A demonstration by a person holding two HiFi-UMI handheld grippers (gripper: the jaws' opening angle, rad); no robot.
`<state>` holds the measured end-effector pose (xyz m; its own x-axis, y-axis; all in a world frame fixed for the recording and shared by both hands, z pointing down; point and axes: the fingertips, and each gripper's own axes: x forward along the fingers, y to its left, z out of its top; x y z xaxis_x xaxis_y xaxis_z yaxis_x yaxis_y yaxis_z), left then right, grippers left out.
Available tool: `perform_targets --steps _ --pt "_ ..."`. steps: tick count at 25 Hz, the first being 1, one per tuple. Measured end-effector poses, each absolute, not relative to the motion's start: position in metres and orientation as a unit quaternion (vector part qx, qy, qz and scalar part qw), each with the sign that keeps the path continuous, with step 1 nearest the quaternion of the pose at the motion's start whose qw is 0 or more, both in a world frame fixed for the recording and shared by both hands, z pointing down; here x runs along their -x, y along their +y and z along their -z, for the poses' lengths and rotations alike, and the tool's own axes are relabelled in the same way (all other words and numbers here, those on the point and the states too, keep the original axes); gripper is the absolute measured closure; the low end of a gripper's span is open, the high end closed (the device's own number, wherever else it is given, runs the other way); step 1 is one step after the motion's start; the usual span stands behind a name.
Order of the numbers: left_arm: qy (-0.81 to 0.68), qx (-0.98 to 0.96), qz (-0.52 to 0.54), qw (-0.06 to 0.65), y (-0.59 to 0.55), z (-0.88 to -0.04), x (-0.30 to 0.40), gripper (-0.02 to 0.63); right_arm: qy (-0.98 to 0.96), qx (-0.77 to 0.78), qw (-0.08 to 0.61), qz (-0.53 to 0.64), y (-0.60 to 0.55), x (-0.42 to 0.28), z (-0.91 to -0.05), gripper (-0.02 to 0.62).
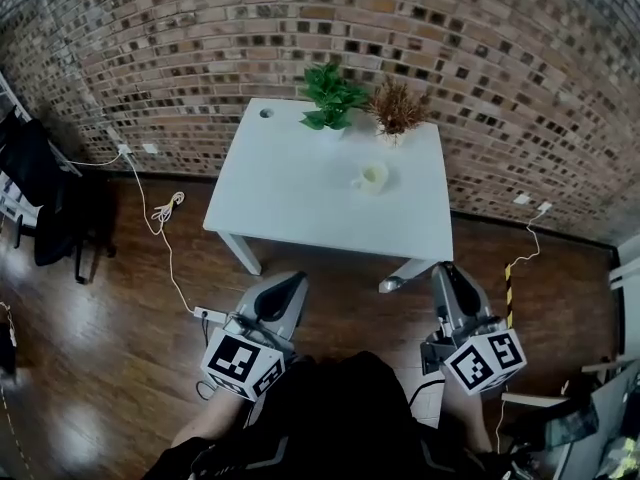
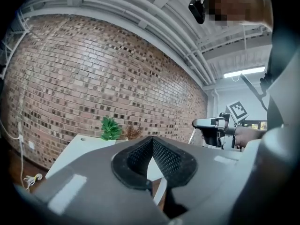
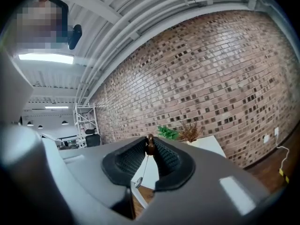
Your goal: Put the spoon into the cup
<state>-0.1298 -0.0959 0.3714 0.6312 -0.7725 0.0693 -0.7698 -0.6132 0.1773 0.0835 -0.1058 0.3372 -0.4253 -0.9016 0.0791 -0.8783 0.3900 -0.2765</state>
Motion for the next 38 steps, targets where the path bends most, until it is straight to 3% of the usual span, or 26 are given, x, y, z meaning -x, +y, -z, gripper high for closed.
perform_targets --steps 25,38 --pt "-0.454 -0.887 -0.038 0.079 -0.358 -0.367 0.050 0.612 0.852 0.496 0.053 0.156 -0.399 -0.135 -0.360 0.538" --pt "-0.381 -0.919 -0.026 0.096 -0.429 -0.387 0.089 0.612 0.793 0.588 0.036 0.152 -0.443 -0.116 -0.363 0.538"
